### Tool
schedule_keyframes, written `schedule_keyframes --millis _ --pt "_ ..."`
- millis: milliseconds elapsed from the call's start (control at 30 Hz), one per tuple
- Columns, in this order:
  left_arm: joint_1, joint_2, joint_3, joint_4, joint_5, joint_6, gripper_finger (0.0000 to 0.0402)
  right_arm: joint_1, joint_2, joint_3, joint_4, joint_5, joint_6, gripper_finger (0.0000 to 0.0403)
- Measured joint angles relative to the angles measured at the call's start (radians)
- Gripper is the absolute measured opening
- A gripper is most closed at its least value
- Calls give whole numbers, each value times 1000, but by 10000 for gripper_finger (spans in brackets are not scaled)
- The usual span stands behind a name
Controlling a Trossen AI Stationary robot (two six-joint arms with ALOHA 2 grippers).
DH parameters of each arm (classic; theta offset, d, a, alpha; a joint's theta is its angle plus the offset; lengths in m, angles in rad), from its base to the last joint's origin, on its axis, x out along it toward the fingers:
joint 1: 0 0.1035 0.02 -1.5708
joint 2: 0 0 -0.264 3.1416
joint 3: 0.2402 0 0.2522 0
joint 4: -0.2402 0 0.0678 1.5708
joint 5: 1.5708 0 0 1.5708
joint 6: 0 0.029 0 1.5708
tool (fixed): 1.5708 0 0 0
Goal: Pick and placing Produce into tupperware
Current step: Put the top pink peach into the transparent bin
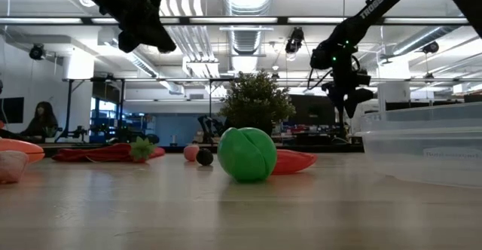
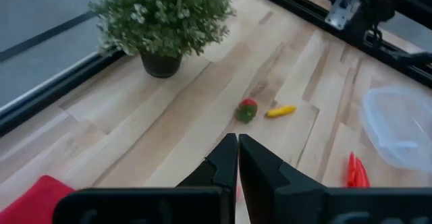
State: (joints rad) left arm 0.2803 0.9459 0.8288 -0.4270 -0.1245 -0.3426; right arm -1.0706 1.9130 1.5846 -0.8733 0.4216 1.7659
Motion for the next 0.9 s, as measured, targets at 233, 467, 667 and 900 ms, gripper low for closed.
schedule_keyframes --millis 233,467,667,900 --pt "29 0 4 0 -41 -72 0 -36 44 61 9 -61 -69 221" --pt "30 0 3 0 -41 -73 0 -53 84 87 -139 -53 -118 221" --pt "30 0 1 1 -44 -73 0 -53 100 83 -367 -84 47 222" --pt "30 0 0 1 -68 -71 0 -60 91 81 -539 -28 29 222"
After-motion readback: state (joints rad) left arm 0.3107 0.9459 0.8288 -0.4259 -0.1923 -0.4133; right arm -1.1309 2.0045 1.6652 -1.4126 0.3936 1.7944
